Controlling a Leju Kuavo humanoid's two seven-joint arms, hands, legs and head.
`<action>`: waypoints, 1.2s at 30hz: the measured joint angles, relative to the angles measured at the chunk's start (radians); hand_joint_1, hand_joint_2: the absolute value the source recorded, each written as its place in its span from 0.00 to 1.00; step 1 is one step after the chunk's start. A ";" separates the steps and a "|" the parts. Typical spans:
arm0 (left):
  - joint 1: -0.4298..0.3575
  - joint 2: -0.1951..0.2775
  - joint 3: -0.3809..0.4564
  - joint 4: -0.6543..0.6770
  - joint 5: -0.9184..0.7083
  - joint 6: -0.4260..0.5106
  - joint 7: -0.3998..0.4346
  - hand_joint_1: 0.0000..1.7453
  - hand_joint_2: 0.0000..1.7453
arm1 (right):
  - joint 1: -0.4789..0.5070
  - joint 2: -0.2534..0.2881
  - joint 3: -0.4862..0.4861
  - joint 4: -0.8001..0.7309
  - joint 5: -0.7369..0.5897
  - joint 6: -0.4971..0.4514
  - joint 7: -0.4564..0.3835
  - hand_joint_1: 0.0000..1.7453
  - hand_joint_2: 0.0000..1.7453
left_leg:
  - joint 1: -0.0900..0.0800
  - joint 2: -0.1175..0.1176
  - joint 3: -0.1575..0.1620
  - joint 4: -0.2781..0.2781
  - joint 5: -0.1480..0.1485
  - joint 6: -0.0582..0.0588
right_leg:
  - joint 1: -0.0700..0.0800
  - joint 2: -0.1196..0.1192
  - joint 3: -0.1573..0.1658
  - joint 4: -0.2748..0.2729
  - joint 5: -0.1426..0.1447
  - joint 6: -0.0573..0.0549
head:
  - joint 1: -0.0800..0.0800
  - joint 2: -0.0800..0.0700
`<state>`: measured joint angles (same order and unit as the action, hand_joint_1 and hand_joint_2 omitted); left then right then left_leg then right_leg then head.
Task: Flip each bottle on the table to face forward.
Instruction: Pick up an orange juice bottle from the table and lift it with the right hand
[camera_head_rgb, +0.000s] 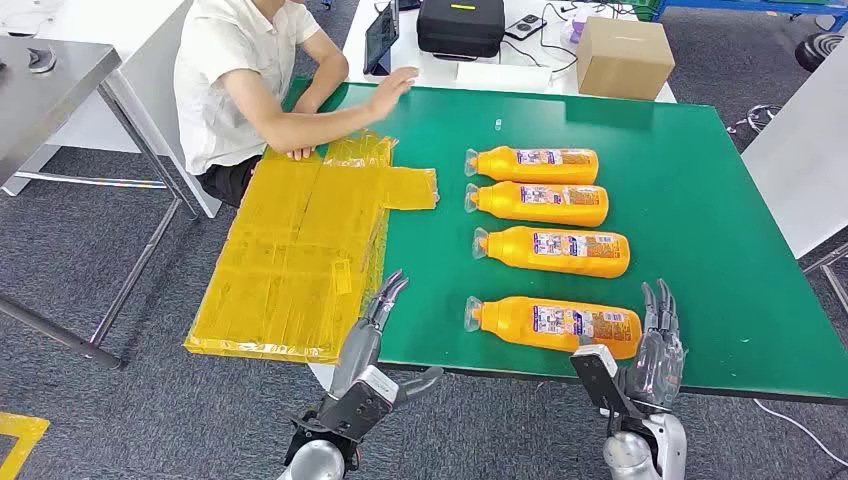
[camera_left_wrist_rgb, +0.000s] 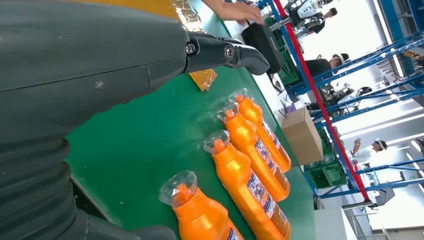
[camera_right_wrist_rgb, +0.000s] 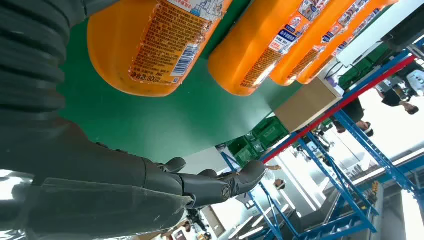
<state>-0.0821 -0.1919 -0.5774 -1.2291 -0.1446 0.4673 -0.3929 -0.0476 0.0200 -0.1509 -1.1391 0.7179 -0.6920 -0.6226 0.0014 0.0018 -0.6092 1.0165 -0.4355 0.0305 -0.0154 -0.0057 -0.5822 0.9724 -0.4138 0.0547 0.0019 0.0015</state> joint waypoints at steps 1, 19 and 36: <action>0.000 0.000 0.000 0.000 0.000 0.000 0.000 0.00 1.00 | 0.000 0.000 0.000 0.000 0.000 0.000 -0.001 0.00 1.00 | 0.000 0.000 0.000 0.000 0.000 0.000 | 0.000 0.000 0.000 0.000 0.000 0.000 | 0.000 0.000; 0.001 -0.001 0.002 0.000 0.130 -0.091 0.019 0.00 1.00 | 0.016 -0.002 0.006 -0.004 0.160 0.000 0.075 0.00 1.00 | 0.000 0.000 0.000 0.000 0.000 0.000 | 0.000 0.000 0.000 0.000 0.000 0.000 | 0.000 0.000; 0.001 -0.002 0.002 0.000 0.164 -0.105 0.020 0.00 1.00 | 0.010 -0.071 0.085 0.006 0.254 0.000 0.152 0.00 1.00 | 0.000 0.000 0.000 0.000 0.000 0.000 | 0.000 0.000 0.000 0.000 0.000 0.000 | 0.000 0.000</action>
<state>-0.0813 -0.1938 -0.5751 -1.2287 0.0192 0.3622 -0.3725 -0.0378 -0.0512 -0.0658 -1.1334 0.9720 -0.6924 -0.4707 0.0014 0.0017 -0.6092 1.0165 -0.4355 0.0305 -0.0153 -0.0057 -0.5820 0.9725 -0.4138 0.0547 0.0016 0.0015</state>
